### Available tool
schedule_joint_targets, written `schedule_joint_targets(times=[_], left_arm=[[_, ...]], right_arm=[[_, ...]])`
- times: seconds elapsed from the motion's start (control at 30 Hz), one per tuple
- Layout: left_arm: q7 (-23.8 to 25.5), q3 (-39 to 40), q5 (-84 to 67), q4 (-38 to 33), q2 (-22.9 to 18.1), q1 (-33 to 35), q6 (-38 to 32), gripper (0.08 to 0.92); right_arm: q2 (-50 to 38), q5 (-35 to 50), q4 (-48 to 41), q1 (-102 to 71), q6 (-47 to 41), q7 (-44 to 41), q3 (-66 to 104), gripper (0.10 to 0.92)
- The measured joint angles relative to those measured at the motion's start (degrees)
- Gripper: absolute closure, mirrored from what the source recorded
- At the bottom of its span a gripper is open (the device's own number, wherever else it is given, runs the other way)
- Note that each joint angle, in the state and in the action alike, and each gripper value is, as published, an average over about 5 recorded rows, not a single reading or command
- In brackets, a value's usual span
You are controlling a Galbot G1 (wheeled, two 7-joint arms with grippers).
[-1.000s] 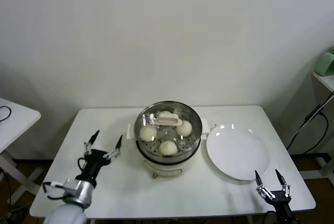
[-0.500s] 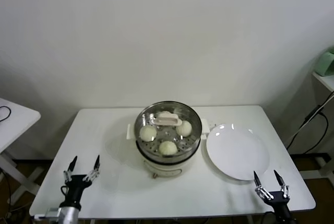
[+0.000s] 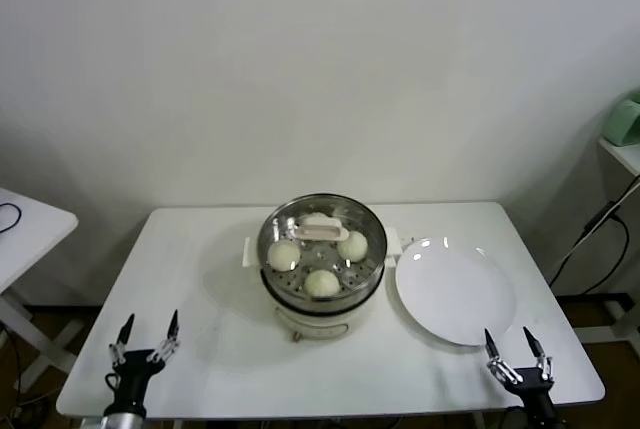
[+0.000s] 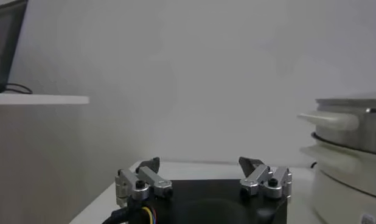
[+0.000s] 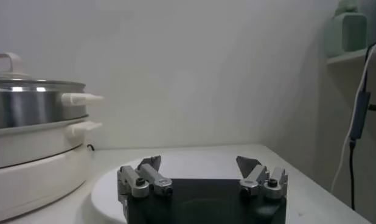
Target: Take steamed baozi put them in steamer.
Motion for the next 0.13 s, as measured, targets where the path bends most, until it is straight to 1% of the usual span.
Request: schedule_joint_targets(times=[0.13], left_arm=[[0.0,-0.2,0.0,0.5,0.0,-0.1,-0.2,0.177]], right_arm=[[0.0,0.0,0.0,0.0,0.0,-0.1,0.0,0.203]])
